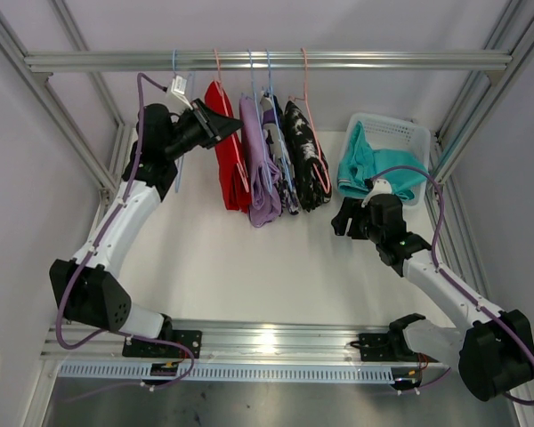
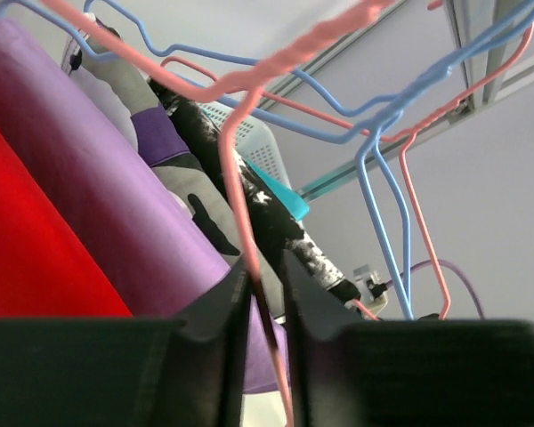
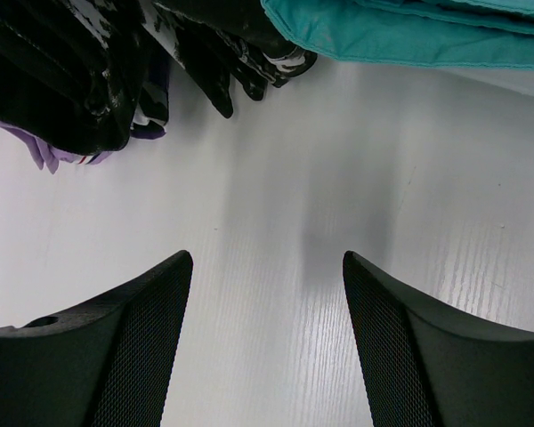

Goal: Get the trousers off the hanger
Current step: Pick up the hanger from the clothesline.

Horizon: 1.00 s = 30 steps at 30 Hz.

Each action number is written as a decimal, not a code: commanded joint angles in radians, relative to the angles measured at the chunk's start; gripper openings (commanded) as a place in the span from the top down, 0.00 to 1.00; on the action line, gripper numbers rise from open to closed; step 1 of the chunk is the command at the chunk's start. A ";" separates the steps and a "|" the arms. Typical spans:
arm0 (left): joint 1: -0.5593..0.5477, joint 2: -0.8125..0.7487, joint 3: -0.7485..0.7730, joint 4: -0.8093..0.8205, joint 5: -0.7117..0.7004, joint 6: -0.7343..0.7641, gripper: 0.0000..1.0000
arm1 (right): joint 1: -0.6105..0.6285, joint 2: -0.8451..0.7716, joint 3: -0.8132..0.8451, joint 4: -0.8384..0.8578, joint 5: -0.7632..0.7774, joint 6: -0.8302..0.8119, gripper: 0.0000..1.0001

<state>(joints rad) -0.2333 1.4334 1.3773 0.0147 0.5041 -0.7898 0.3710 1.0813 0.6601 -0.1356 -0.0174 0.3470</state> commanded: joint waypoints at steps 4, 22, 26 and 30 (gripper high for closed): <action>-0.006 0.015 -0.021 0.123 0.022 -0.100 0.89 | 0.000 0.002 -0.002 0.045 -0.007 0.001 0.27; -0.006 -0.090 0.017 0.165 0.030 -0.181 1.00 | 0.000 0.011 -0.001 0.042 -0.015 0.000 0.27; -0.006 -0.108 0.080 0.131 0.028 -0.167 1.00 | -0.001 0.009 -0.001 0.042 -0.016 0.000 0.27; -0.006 -0.122 0.120 0.110 0.010 -0.155 1.00 | -0.001 0.011 -0.001 0.042 -0.019 -0.002 0.27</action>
<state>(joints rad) -0.2337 1.4033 1.3899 -0.0029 0.5030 -0.9634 0.3710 1.0885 0.6601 -0.1356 -0.0277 0.3470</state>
